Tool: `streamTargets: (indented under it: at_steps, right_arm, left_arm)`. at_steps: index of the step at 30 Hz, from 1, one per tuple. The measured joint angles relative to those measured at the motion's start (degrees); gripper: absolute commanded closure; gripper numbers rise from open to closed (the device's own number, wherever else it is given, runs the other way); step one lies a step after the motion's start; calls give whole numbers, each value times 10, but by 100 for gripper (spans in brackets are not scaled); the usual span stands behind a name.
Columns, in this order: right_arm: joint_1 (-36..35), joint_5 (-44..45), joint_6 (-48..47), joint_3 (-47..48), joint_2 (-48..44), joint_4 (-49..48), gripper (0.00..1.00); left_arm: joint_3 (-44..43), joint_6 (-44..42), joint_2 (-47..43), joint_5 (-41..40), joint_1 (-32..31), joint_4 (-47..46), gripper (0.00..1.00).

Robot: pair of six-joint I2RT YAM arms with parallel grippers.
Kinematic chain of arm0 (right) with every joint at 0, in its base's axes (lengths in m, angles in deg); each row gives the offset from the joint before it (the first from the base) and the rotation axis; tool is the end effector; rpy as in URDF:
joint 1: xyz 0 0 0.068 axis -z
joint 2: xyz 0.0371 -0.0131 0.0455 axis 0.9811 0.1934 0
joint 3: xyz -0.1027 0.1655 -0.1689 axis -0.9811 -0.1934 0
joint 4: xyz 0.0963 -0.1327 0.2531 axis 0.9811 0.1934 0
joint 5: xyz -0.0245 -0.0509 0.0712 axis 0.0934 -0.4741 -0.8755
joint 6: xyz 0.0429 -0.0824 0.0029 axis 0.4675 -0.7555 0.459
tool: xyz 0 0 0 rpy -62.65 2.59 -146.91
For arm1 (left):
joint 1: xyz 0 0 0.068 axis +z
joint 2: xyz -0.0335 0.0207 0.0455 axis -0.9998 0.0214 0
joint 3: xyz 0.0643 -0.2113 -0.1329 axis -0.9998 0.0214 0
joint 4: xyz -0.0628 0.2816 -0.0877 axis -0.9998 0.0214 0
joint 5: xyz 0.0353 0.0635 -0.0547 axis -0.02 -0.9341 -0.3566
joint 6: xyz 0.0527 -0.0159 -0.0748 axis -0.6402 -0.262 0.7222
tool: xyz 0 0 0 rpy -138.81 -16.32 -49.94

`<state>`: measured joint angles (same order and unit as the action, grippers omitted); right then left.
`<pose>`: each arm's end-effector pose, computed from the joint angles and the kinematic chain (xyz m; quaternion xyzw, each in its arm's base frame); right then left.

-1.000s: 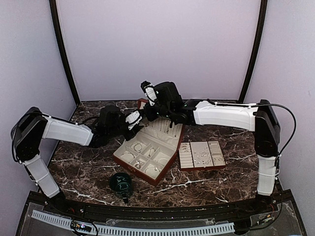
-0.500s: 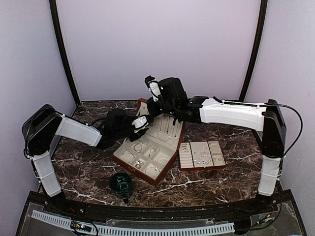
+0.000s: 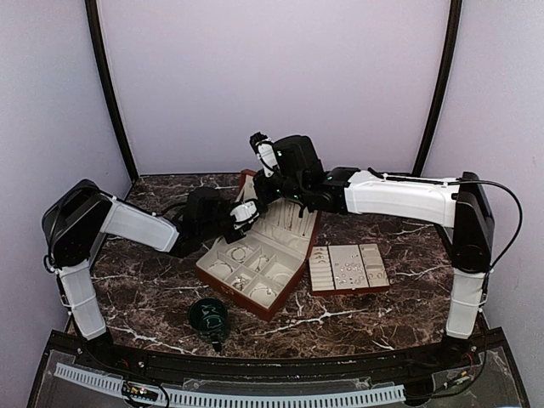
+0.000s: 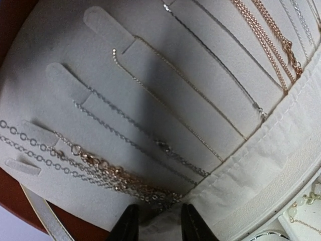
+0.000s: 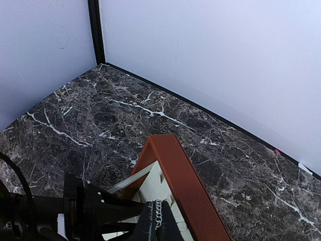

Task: Organize the mixed jewelry
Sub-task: Open the compartment pouch of the jewelry box.

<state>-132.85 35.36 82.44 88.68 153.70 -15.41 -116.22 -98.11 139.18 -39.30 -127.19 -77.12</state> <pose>0.3401 0.4263 0.2632 -0.2593 0.7757 0.1708 0.5494 0.3666 -0.2909 0.1206 0.5181 0.6004 0.0244 0.6086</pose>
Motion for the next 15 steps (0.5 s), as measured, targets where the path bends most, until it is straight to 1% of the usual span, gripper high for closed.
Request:
streamTargets:
  at_steps: [6,8,11,15]
  right_arm:
    - [0,-7,2,0,0,-1,100]
    - [0,-9,3,0,0,-1,100]
    - [0,-9,5,0,0,-3,100]
    - [0,-9,7,0,0,-4,100]
  left_arm:
    - [0,-8,9,-1,0,5,71]
    - [0,-12,12,-2,0,5,76]
    - [-1,-17,14,-5,0,5,88]
    - [-4,-23,17,-11,0,7,97]
